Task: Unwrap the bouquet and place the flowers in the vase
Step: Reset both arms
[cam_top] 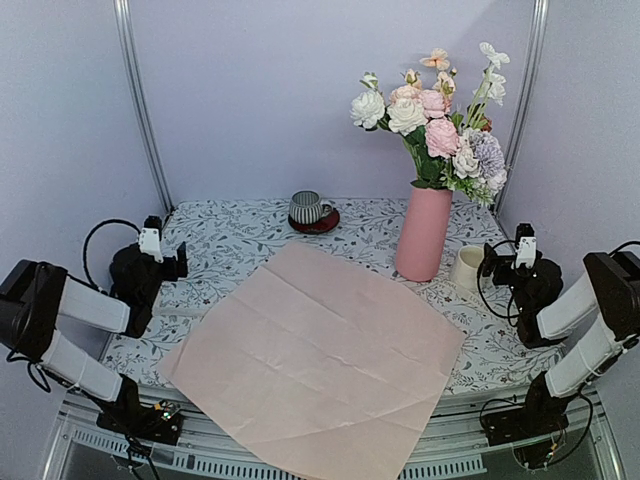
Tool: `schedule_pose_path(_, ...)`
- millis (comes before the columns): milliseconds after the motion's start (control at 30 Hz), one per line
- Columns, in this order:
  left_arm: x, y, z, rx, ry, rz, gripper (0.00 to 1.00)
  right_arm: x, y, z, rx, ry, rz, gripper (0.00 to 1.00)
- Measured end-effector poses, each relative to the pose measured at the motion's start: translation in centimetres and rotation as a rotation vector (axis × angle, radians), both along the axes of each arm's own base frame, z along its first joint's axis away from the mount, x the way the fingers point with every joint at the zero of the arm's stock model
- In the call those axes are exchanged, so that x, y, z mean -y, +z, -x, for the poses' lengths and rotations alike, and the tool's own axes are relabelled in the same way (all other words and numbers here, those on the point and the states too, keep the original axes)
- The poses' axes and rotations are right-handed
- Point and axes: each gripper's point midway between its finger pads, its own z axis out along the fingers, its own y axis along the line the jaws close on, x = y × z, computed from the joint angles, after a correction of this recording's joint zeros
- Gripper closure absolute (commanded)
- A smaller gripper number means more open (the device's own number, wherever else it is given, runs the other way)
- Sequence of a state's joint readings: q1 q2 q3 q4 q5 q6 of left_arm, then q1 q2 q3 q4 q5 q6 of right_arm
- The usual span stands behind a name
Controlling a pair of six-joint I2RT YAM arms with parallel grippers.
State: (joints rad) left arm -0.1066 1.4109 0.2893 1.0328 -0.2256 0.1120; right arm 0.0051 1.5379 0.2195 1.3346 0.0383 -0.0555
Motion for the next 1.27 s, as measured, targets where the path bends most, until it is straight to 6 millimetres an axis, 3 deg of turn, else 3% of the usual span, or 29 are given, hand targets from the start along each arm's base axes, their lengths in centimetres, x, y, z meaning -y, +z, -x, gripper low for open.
schedule_pose_path(200, 0.4, 0.5, -0.4, 0.038, -0.041, 0.012, 0.02, 0.0, -0.1, 0.0, -0.005, 0.000, 0.000, 0.01)
schedule_pose_path(400, -0.5, -1.5, -0.6, 0.005, -0.061, 0.046, 0.03, 0.0, -0.1, 0.0, -0.005, 0.000, 0.000, 0.01)
schedule_pose_path(1267, -0.5, -0.5, -0.6, 0.063, -0.089, 0.079, 0.02, -0.4, -0.2, 0.0, -0.007, 0.024, 0.002, 0.01)
